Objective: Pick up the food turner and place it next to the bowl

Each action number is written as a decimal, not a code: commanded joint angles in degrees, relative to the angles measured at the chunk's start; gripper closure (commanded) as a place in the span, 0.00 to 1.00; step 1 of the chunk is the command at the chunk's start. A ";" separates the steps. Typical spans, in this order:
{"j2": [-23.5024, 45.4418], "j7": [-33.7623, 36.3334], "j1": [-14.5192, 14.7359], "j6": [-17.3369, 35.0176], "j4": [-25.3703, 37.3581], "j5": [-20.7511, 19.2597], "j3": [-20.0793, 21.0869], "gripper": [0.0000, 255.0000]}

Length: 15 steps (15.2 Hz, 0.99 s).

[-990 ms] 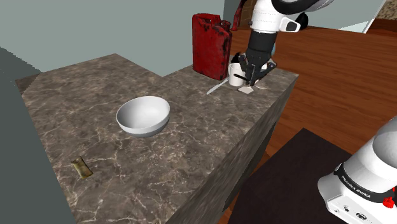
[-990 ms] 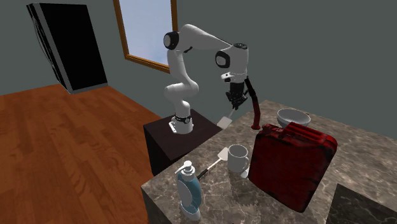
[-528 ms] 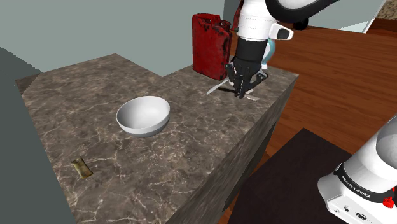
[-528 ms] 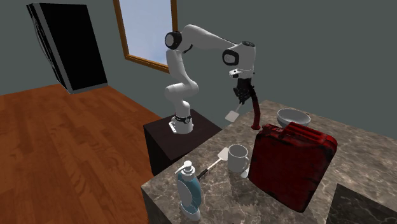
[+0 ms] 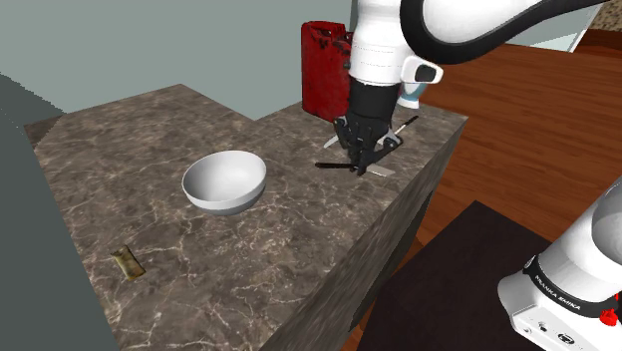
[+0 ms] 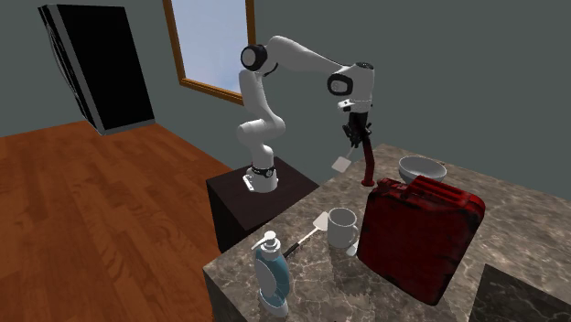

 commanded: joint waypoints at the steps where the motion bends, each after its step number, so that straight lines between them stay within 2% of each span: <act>1: 0.33 0.05 0.08 1.54 -1.17 0.16 0.41 1.00; 15: 5.17 0.34 -0.22 13.41 -8.41 0.10 3.42 1.00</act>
